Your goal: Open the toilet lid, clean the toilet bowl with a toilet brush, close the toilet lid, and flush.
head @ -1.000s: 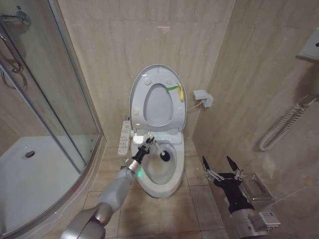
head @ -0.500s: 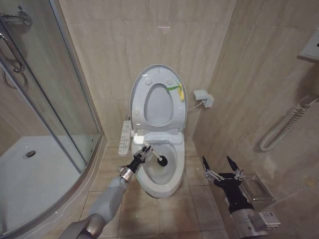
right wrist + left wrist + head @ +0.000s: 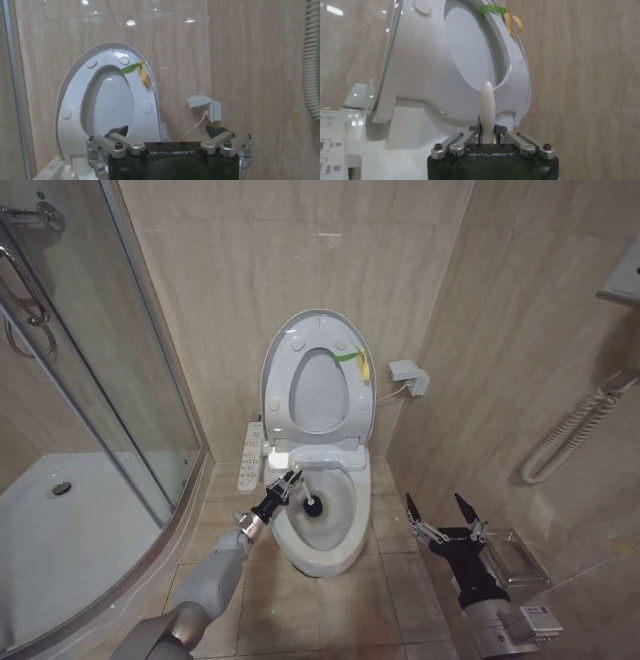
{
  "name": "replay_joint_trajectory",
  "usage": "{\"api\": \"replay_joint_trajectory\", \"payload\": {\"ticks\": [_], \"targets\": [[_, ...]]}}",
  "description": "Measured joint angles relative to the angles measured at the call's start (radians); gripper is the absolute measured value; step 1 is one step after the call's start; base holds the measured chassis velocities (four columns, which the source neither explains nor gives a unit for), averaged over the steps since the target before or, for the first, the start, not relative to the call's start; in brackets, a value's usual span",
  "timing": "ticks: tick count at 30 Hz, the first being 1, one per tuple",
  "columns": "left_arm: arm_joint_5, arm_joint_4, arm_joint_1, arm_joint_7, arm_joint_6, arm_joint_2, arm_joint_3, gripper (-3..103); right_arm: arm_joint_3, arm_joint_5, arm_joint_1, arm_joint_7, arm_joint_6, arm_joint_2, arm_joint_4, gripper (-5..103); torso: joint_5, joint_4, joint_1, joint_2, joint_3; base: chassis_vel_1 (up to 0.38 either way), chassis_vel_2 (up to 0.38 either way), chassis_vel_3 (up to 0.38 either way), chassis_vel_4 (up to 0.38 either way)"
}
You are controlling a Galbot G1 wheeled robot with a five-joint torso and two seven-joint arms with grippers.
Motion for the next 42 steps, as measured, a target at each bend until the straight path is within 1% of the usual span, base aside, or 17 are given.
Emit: {"api": "replay_joint_trajectory", "payload": {"ticks": [4,11,15,18,23,28,30,31,32,33,34,35,36,39,40,41,42], "targets": [[-0.039,0.007,-0.013,-0.013,-0.001,-0.017,0.005,19,0.000,0.000,0.000,0.000,0.000,0.000,0.000,100,0.0000,-0.0004,0.000,0.000,0.000,0.000,0.000,0.000,0.000],[-0.026,0.002,-0.016,-0.026,-0.011,-0.021,0.005,19,0.000,0.000,0.000,0.000,0.000,0.000,0.000,100,0.0001,-0.0003,0.000,0.000,0.000,0.000,0.000,0.000,0.000],[-0.046,0.014,-0.009,-0.023,-0.011,-0.013,0.004,19,0.000,0.000,0.000,0.000,0.000,0.000,0.000,100,0.0001,0.0000,0.000,0.000,0.000,0.000,0.000,0.000,0.000],[-0.082,0.031,-0.007,-0.026,0.006,-0.010,0.006,19,0.000,0.000,0.000,0.000,0.000,0.000,0.000,100,0.0000,-0.0001,0.000,0.000,0.000,0.000,0.000,0.000,0.000],[-0.104,0.022,0.008,-0.029,0.024,0.002,0.008,19,0.000,0.000,0.000,0.000,0.000,0.000,0.000,100,-0.0001,-0.0003,0.000,0.000,0.000,0.000,0.000,0.000,0.000],[-0.101,-0.063,0.039,-0.026,0.016,0.021,0.002,19,0.000,0.000,0.000,0.000,0.000,0.000,0.000,100,0.0000,-0.0002,0.000,0.000,0.000,0.000,0.000,0.000,0.000],[-0.070,-0.167,0.073,-0.046,0.036,0.034,-0.004,19,0.000,0.000,0.000,0.000,0.000,0.000,0.000,100,-0.0001,-0.0002,0.000,0.000,0.000,0.000,0.000,0.000,0.000],[-0.070,-0.167,0.073,-0.046,0.036,0.034,-0.004,19,0.000,0.000,0.000,0.000,0.000,0.000,0.000,100,-0.0001,-0.0002,0.000,0.000,0.000,0.000,0.000,0.000,0.000],[-0.060,-0.223,0.093,-0.071,0.060,0.040,-0.004,19,0.000,0.000,0.000,0.000,0.000,0.000,0.000,100,0.0000,-0.0005,0.000,0.000,0.000,0.000,0.000,0.000,0.000],[-0.048,-0.303,0.123,-0.125,0.096,0.050,0.000,19,0.000,0.000,0.000,0.000,0.000,0.000,0.000,100,-0.0001,-0.0003,0.000,0.000,0.000,0.000,0.000,0.000,0.000],[-0.040,-0.348,0.139,-0.160,0.116,0.055,0.002,19,0.000,0.000,0.000,0.000,0.000,0.000,0.000,100,0.0000,-0.0003,0.000,0.000,0.000,0.000,0.000,0.000,0.000],[-0.034,-0.380,0.148,-0.184,0.127,0.060,0.004,19,0.000,0.000,0.000,0.000,0.000,0.000,0.000,100,-0.0002,-0.0001,0.000,0.000,0.000,0.000,0.000,0.000,0.000],[-0.034,-0.380,0.148,-0.184,0.127,0.060,0.004,19,0.000,0.000,0.000,0.000,0.000,0.000,0.000,100,-0.0002,-0.0001,0.000,0.000,0.000,0.000,0.000,0.000,0.000],[-0.008,-0.531,0.201,-0.308,0.178,0.092,0.016,19,0.000,0.000,0.000,0.000,0.000,0.000,0.000,100,0.0000,-0.0003,0.000,0.000,0.000,0.000,0.000,0.000,0.000],[-0.008,-0.531,0.201,-0.308,0.178,0.092,0.016,19,0.000,0.000,0.000,0.000,0.000,0.000,0.000,100,0.0000,-0.0003,0.000,0.000,0.000,0.000,0.000,0.000,0.000],[-0.008,-0.576,0.216,-0.341,0.190,0.103,0.021,19,0.000,0.000,0.000,0.000,0.000,0.000,0.000,100,-0.0001,-0.0001,0.000,0.000,0.000,0.000,0.000,0.000,0.000],[-0.008,-0.659,0.244,-0.402,0.213,0.127,0.025,19,0.000,0.000,0.000,0.000,0.000,0.000,0.000,100,0.0001,-0.0002,0.000,0.000,0.000,0.000,0.000,0.000,0.000]]}}
